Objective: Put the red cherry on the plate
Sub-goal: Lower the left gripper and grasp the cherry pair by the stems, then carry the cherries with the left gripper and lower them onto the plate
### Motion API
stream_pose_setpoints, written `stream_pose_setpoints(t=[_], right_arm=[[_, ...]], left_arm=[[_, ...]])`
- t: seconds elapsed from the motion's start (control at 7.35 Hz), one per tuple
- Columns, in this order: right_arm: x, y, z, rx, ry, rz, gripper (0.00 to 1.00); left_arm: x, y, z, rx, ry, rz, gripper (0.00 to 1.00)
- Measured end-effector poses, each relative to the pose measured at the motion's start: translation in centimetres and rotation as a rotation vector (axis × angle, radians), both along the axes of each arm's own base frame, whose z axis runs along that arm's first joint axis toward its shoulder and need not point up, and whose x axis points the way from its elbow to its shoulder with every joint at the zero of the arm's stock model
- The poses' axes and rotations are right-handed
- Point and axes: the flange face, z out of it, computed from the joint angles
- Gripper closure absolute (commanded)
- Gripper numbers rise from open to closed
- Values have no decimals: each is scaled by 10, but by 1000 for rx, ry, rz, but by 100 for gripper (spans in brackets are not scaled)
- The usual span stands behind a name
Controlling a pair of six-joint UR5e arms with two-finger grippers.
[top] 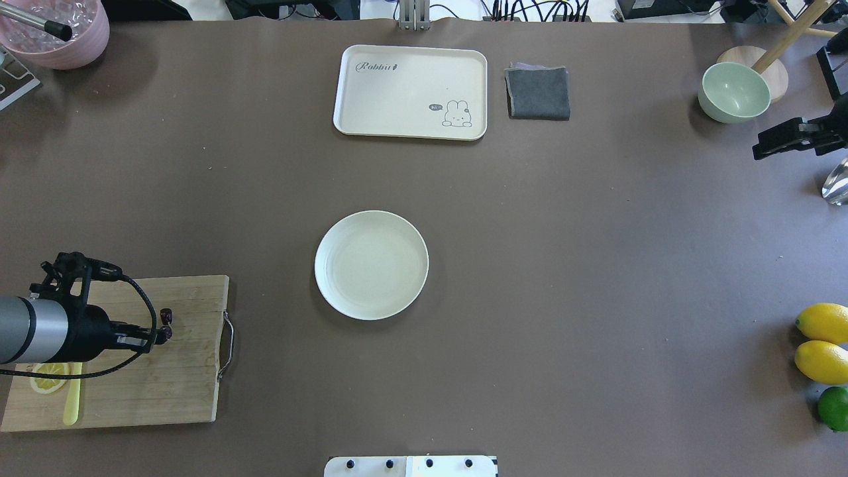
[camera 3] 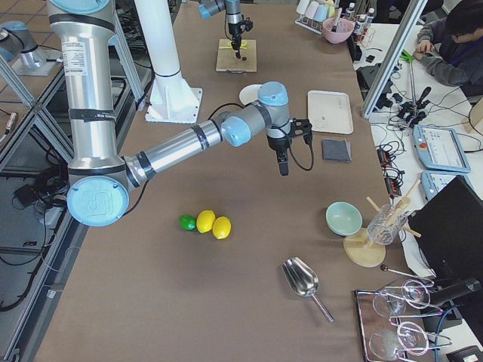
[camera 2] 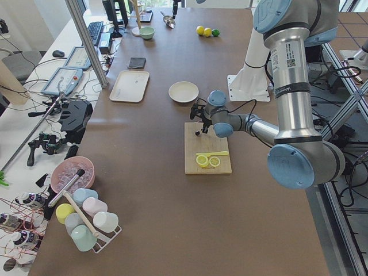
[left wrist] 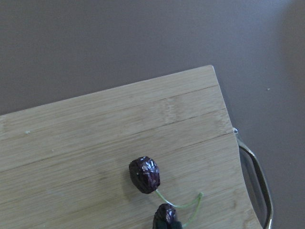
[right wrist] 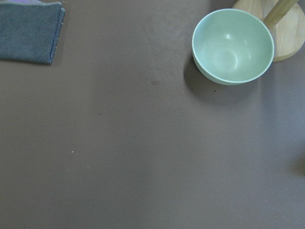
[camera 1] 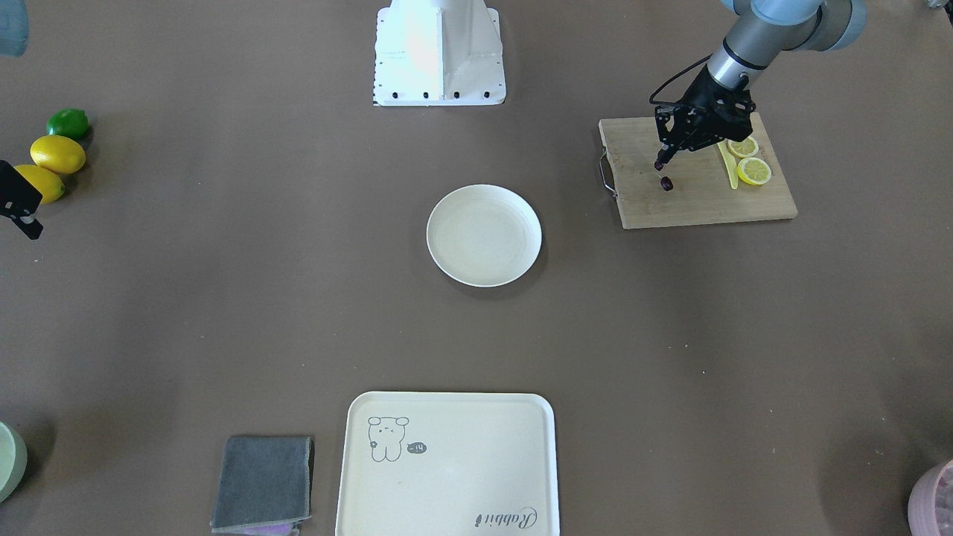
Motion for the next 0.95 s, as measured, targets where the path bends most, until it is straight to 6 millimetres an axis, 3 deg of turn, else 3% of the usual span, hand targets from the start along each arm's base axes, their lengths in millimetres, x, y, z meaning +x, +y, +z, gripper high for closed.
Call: stream_pose_setpoints(t=[0.27, 0.95], right_arm=[[4, 1, 3, -6, 2, 6, 0], [13, 5, 13, -22, 12, 21, 0]], left_arm=[[15, -14, -44, 17, 91, -28, 100], [128, -87, -177, -61, 287, -153, 100]])
